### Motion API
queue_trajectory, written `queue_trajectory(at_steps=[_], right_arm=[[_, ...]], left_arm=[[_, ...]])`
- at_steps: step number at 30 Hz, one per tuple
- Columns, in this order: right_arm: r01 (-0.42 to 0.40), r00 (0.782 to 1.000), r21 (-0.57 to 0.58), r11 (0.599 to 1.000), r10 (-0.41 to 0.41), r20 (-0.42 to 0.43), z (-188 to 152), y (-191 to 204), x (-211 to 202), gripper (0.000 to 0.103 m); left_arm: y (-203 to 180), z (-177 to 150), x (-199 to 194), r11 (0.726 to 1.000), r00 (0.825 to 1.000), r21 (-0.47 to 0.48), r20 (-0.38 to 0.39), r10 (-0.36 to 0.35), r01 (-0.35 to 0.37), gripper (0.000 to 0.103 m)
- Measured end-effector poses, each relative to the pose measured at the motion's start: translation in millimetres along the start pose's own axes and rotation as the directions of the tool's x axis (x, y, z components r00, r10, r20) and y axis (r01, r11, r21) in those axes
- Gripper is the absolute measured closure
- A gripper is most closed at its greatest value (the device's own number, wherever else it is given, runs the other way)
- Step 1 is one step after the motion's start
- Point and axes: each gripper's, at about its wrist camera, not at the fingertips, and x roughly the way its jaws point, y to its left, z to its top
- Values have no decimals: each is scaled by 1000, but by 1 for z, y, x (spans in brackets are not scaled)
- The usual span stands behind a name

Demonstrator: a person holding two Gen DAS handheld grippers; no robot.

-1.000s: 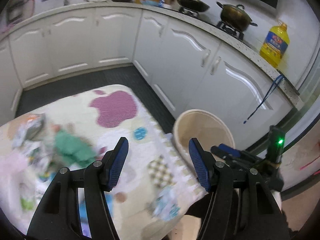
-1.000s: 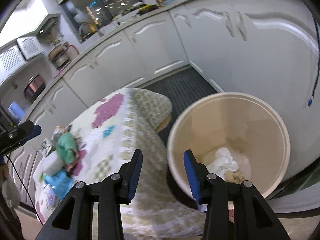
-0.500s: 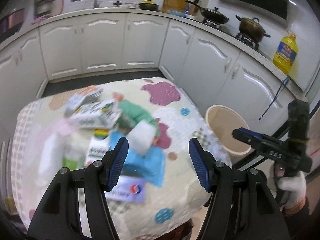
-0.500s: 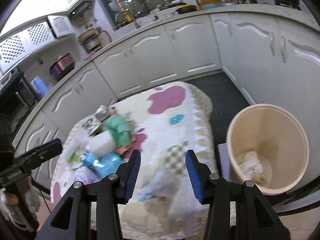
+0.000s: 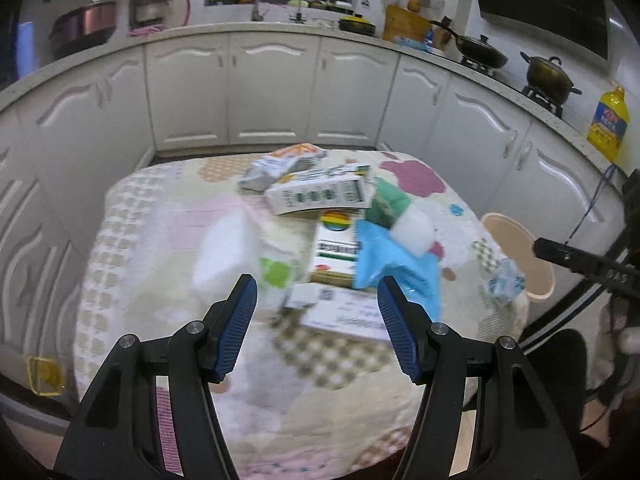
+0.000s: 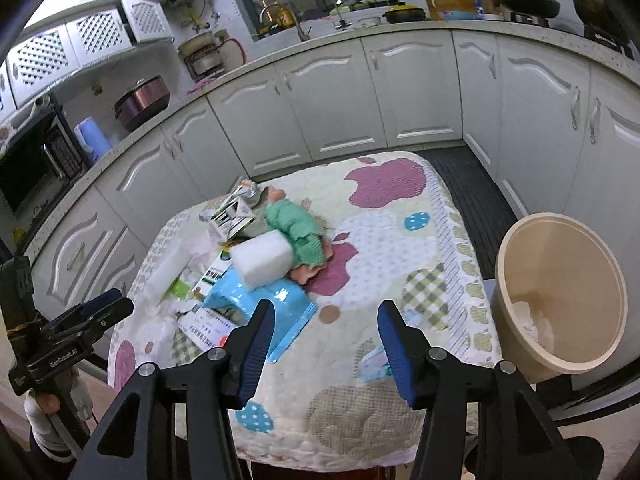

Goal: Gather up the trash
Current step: 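Move both tools back over the table toward the remaining trash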

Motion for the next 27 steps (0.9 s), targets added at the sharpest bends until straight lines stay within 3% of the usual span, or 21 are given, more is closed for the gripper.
queue_trajectory(at_steps=[7, 17, 27], right_arm=[[23, 999, -90, 996, -26, -37, 0, 28, -1, 51], [10, 999, -133, 991, -17, -51, -9, 56, 9, 45], [11, 998, -157, 988, -20, -59, -16, 67, 6, 43]], left_arm=[[26, -16, 3, 998, 1000, -64, 9, 21, -20, 41], [30, -17, -5, 998, 999, -59, 38, 29, -27, 41], [52, -21, -11, 993, 999, -118, 38, 26, -22, 41]])
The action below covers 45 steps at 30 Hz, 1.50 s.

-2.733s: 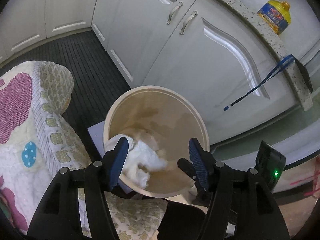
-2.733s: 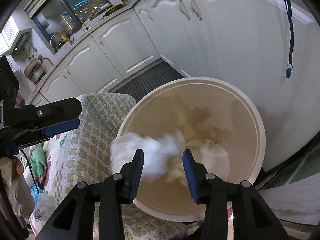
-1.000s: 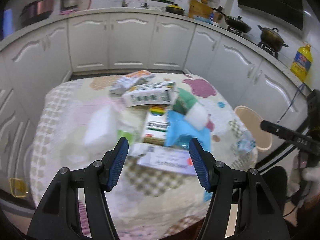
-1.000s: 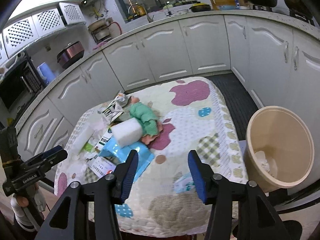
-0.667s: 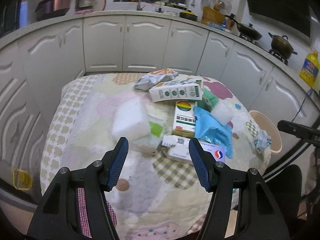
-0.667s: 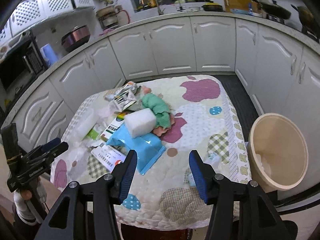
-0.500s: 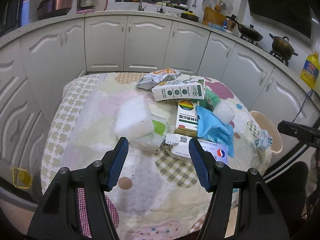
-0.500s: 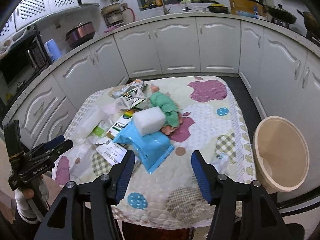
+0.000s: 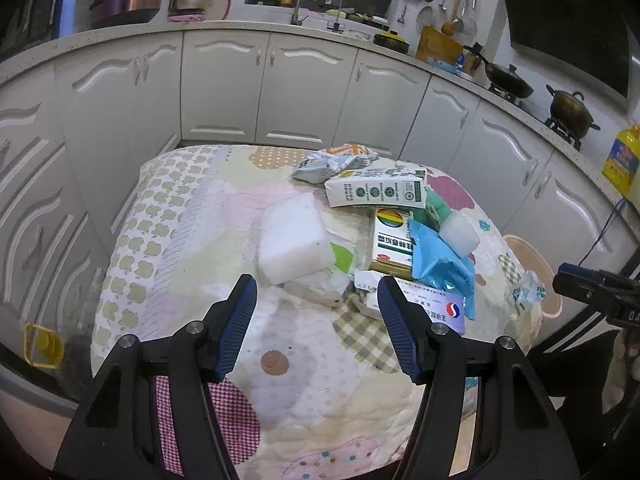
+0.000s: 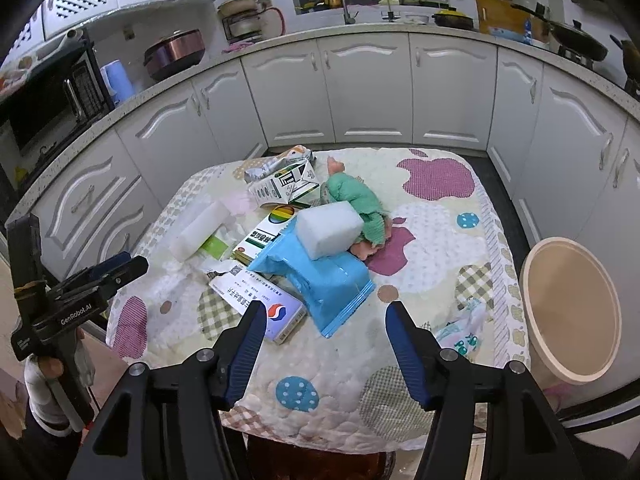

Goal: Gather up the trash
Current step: 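Move both tools back over the table toward the remaining trash, then grasp the white sponge with the left tool while the right tool grasps the clear plastic bag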

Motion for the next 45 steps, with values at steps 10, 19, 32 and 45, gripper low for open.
queue_trajectory(at_steps=[10, 19, 32, 45], right_arm=[[-4, 1000, 24, 1000, 4, 14, -1, -8, -8, 42], [-10, 1000, 44, 999, 9, 14, -3, -13, -7, 40], [7, 1000, 91, 996, -5, -25, -10, -41, 5, 39], [27, 999, 134, 991, -22, -43, -11, -70, 20, 31]], left_arm=[[-6, 0, 1, 1000, 1000, 5, -9, -15, 15, 41], [-11, 2, 5, 999, 999, 9, -23, -32, 32, 41], [-15, -5, 19, 994, 990, 18, -95, -103, 105, 41], [31, 24, 33, 982, 990, -164, -84, -114, 99, 32]])
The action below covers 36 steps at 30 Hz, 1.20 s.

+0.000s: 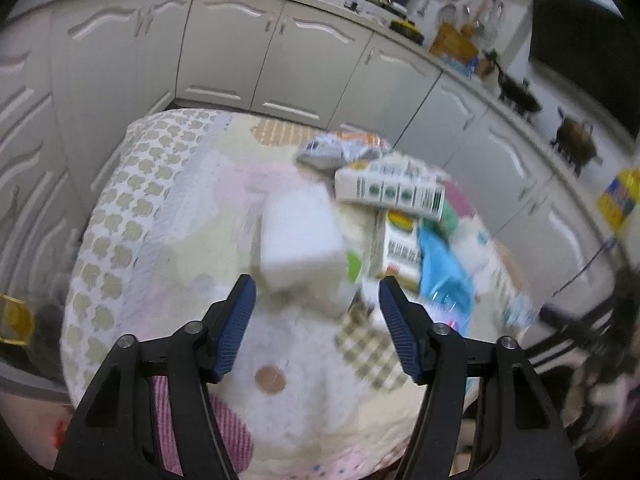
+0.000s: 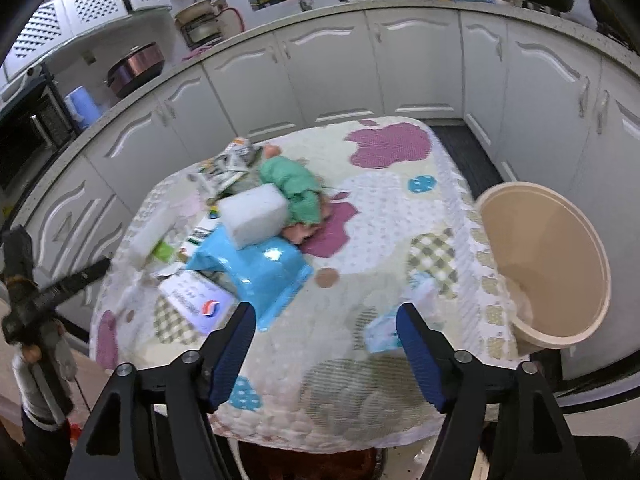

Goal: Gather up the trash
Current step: 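Grasp the white sponge with the left tool while the right tool grasps the clear plastic bag, then carry the sponge and plastic bag in both tools over the beige bin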

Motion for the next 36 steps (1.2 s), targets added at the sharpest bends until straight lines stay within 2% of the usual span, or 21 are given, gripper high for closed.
queue_trajectory(at_steps=[3, 6, 13, 15, 16, 19, 20, 21, 22, 28, 32, 36], right_arm=[[4, 1000, 24, 1000, -4, -23, -1, -14, 5, 31], [11, 999, 38, 999, -10, -41, 0, -24, 14, 30], [27, 996, 72, 997, -20, -92, 1, -44, 43, 30], [14, 993, 67, 998, -7, -115, -1, -45, 51, 47], [12, 993, 53, 998, -6, -114, -2, -45, 53, 62], [-9, 996, 28, 1000, 11, -85, -1, -43, 53, 72], [-10, 996, 18, 1000, 12, -84, -1, -42, 54, 74], [-14, 997, 8, 1000, 15, -78, 0, -41, 54, 75], [-31, 997, 7, 999, 32, -71, 0, -40, 52, 77], [-113, 994, -9, 994, 112, -17, 10, -30, 38, 78], [-145, 989, -15, 989, 145, 9, 16, -24, 29, 78], [-159, 987, -22, 987, 160, 34, 19, -21, 20, 78]], left_arm=[[7, 18, 7, 998, 999, -49, 7, -31, 32, 25], [8, 31, 21, 998, 1000, -60, -15, -6, 5, 25], [2, 44, 66, 998, 991, -31, -122, 55, -59, 25], [0, 44, 78, 996, 985, -18, -154, 79, -83, 25], [-1, 44, 82, 995, 981, -8, -166, 97, -100, 25], [2, 41, 91, 987, 971, 13, -175, 162, -162, 26], [4, 41, 93, 986, 969, 13, -182, 166, -166, 31], [7, 40, 95, 987, 969, 7, -189, 159, -161, 47], [8, 40, 96, 987, 968, 1, -197, 156, -159, 46], [-3, 40, 70, 984, 979, 45, -105, 176, -172, 46], [-19, 42, 43, 986, 988, 75, -42, 151, -147, 46], [-47, 41, 25, 987, 994, 121, -22, 108, -104, 46]])
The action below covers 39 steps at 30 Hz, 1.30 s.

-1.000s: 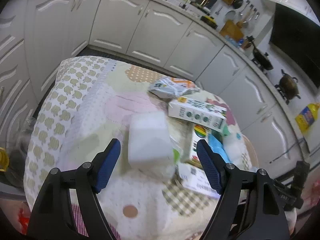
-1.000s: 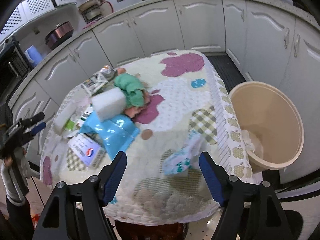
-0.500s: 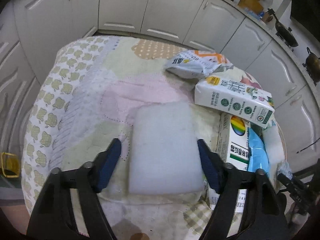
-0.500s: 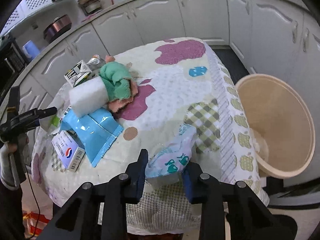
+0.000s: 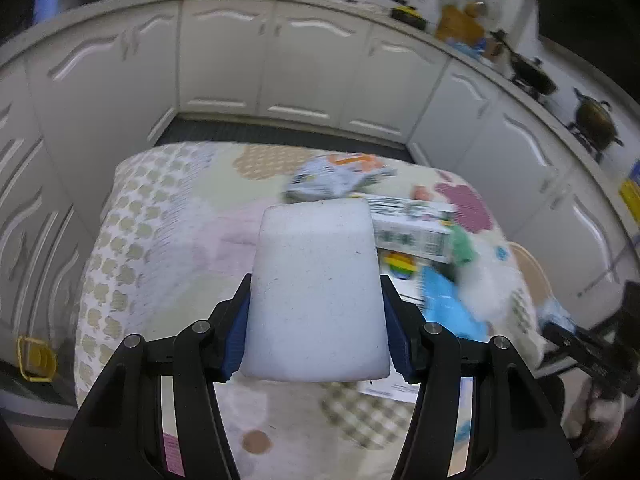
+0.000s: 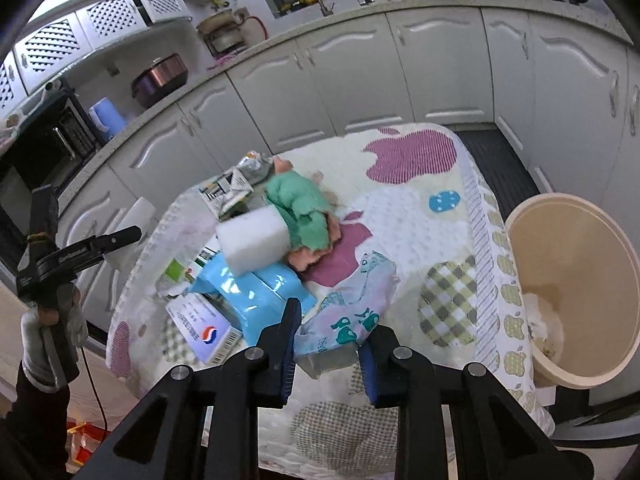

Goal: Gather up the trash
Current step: 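Carry the sponge and plastic bag in both tools over the beige bin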

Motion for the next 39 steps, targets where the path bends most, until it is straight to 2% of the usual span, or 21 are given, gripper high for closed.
queue_trajectory(at_steps=[8, 19, 23, 33, 39], right_arm=[[15, 999, -1, 1000, -15, 42, 3, -5, -17, 78], [100, 987, 87, 991, -110, 117, 6, -63, -59, 78], [132, 980, 127, 983, -149, 131, 6, -90, -73, 78], [165, 972, 228, 959, -198, 128, -5, -148, -83, 78], [178, 969, 275, 945, -217, 117, -12, -173, -86, 78]], left_arm=[[-74, -4, -7, 987, 994, 118, -4, -111, 111, 46], [-192, -8, 16, 931, 969, 268, -76, -234, 246, 46], [-232, -9, 33, 911, 963, 313, -105, -249, 269, 46], [-289, -7, 79, 890, 948, 336, -182, -259, 308, 46], [-316, -5, 107, 881, 928, 317, -245, -281, 350, 46]])
